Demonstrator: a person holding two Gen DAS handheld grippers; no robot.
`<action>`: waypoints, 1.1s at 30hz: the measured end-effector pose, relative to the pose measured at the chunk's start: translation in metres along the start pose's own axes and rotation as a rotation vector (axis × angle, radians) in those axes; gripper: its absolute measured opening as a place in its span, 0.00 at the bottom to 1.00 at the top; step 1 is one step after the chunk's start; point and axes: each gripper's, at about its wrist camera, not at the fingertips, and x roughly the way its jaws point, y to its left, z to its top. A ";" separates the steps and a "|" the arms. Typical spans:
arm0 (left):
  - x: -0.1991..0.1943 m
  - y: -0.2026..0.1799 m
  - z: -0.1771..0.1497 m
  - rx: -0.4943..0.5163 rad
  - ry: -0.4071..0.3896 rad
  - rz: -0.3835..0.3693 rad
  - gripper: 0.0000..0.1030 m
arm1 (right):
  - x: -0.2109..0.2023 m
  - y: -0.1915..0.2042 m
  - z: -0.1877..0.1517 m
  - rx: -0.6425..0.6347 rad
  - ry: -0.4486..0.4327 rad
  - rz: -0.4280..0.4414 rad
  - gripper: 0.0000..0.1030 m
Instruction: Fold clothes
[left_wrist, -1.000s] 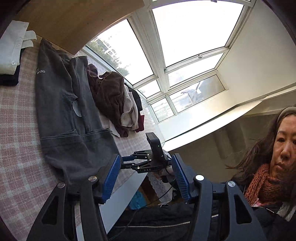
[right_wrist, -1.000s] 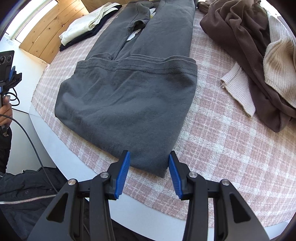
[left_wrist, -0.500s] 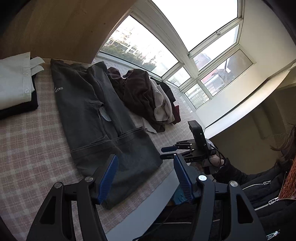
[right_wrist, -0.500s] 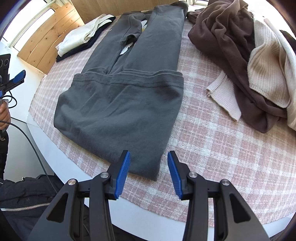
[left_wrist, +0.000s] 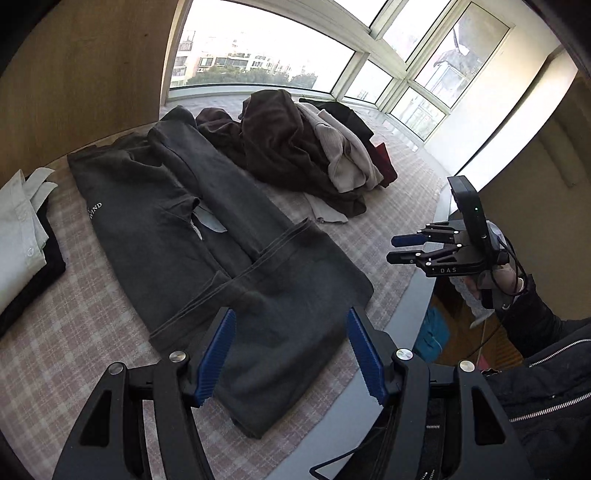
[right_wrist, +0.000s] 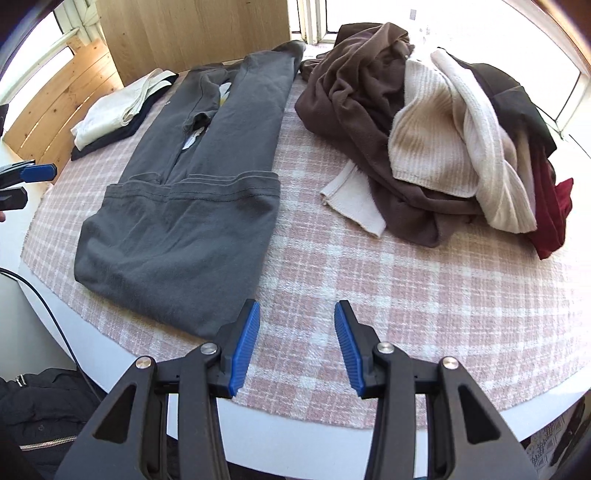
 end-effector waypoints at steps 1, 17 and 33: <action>0.005 -0.002 0.003 0.005 0.008 -0.004 0.58 | -0.002 -0.004 -0.003 0.026 -0.006 0.006 0.40; 0.064 -0.048 0.017 0.185 0.196 -0.007 0.58 | -0.012 0.002 -0.053 0.217 -0.071 0.002 0.40; 0.020 -0.058 0.013 0.142 0.050 -0.041 0.58 | -0.035 0.006 -0.002 0.087 -0.147 0.069 0.40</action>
